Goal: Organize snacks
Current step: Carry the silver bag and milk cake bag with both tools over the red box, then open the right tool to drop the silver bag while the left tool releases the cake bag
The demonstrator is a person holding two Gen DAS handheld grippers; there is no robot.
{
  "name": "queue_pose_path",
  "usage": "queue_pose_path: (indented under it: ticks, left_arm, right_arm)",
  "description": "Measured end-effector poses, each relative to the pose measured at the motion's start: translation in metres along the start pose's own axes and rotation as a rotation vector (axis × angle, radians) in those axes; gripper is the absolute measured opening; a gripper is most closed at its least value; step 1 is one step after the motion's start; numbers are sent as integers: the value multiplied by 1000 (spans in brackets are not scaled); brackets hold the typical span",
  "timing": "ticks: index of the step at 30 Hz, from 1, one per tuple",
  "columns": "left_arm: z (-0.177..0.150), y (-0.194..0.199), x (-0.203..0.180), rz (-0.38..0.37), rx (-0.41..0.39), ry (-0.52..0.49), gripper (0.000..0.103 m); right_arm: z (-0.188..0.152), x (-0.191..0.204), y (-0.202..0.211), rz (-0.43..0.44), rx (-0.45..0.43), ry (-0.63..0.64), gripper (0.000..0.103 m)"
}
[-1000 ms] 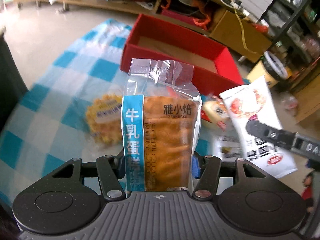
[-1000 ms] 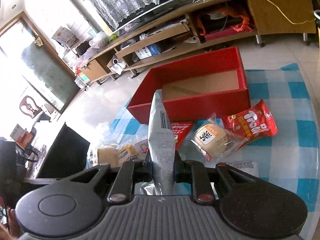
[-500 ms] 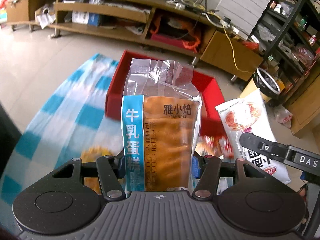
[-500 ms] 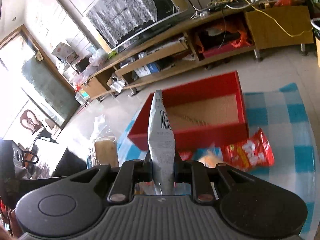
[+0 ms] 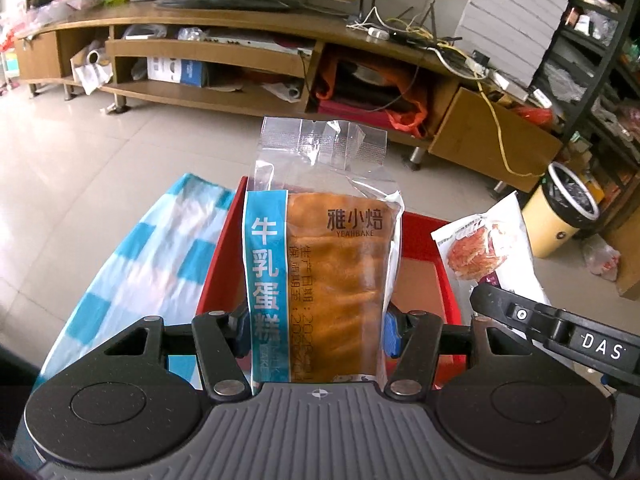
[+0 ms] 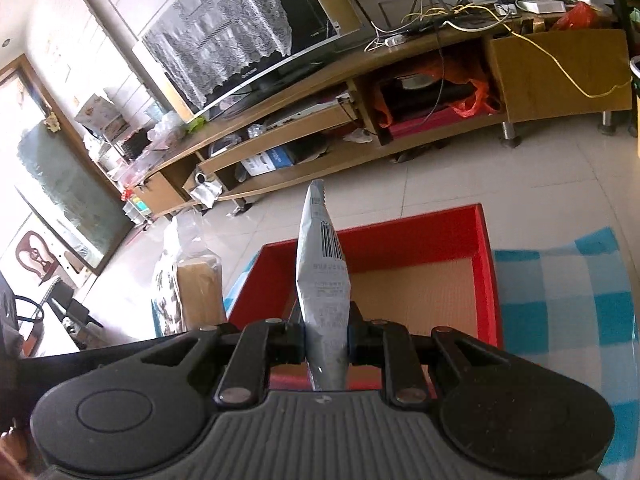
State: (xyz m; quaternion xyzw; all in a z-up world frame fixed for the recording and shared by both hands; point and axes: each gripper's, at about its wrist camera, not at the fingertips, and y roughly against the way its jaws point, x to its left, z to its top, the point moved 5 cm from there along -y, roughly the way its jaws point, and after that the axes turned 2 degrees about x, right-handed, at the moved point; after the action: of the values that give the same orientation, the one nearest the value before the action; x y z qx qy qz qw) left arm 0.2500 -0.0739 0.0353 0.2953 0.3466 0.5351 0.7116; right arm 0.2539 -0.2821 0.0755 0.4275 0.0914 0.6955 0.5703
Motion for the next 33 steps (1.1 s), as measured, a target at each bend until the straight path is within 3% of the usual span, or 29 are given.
queue_pose_path:
  ticks: [10, 22, 33]
  left_arm:
    - [16, -47, -1, 57, 32, -29, 65]
    - [13, -85, 9, 128, 99, -48, 66]
    - [16, -74, 18, 154, 61, -23, 81]
  right_arm:
    - [13, -31, -45, -34, 42, -40, 20]
    - [0, -47, -86, -86, 138, -34, 22]
    - [4, -54, -80, -200, 116, 36, 33]
